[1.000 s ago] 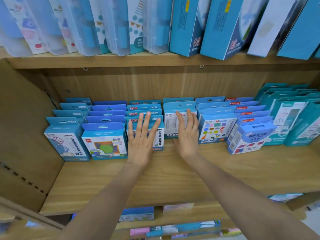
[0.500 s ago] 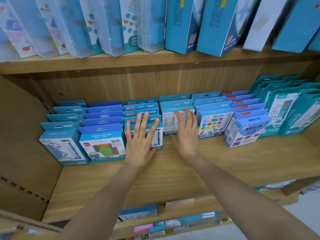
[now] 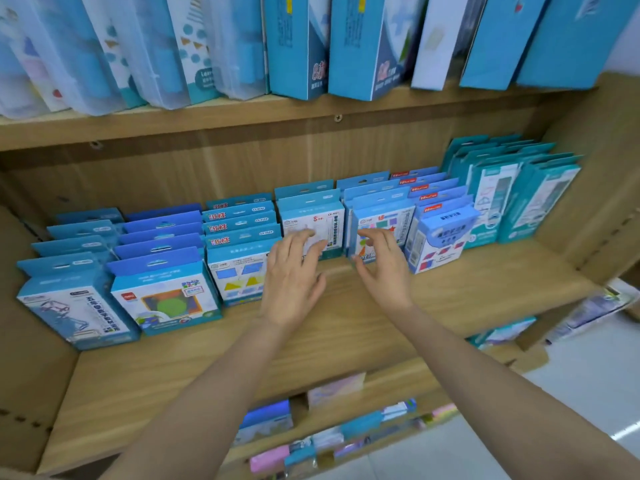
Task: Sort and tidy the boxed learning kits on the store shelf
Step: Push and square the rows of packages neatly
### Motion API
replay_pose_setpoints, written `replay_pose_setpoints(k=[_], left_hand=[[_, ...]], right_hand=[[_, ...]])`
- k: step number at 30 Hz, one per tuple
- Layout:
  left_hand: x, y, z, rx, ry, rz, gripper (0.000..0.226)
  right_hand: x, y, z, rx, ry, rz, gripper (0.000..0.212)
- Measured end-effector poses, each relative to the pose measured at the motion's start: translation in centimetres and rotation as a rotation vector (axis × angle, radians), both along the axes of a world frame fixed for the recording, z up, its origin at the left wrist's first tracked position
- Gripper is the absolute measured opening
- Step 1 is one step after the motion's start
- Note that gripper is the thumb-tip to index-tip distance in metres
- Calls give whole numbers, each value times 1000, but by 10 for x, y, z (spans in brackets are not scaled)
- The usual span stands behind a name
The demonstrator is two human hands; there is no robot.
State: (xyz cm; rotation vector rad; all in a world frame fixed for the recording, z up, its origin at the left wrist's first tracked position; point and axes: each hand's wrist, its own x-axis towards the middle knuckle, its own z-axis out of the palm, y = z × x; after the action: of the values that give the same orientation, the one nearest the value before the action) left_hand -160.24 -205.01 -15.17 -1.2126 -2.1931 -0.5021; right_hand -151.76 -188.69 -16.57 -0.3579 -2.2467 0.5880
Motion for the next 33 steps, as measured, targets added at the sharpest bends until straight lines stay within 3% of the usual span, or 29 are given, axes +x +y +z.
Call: replay_pose_setpoints(k=[3,6,10,16,27,33], left_hand=[[6,29,-5,20,-168,-78,41],[10,61,-10,15,-286,-57,52],[10,94,-13,22,-324,81,74],[3,114,-19,119,-332,252,75],[3,120,-24,247,-385,228,71],[12,121,-21,256,-292,182,67]], right_hand=[[16,23,-3,-119,-45,-42,45],[21,38,-9,-238,-181,-36,67],[17,48,-17,-269,-304,47,84],[17,55,-23,-288,-322,120,89],[24,66,-20,-288,-304,198,78],[36,82,-8,-341,-182,279,55]])
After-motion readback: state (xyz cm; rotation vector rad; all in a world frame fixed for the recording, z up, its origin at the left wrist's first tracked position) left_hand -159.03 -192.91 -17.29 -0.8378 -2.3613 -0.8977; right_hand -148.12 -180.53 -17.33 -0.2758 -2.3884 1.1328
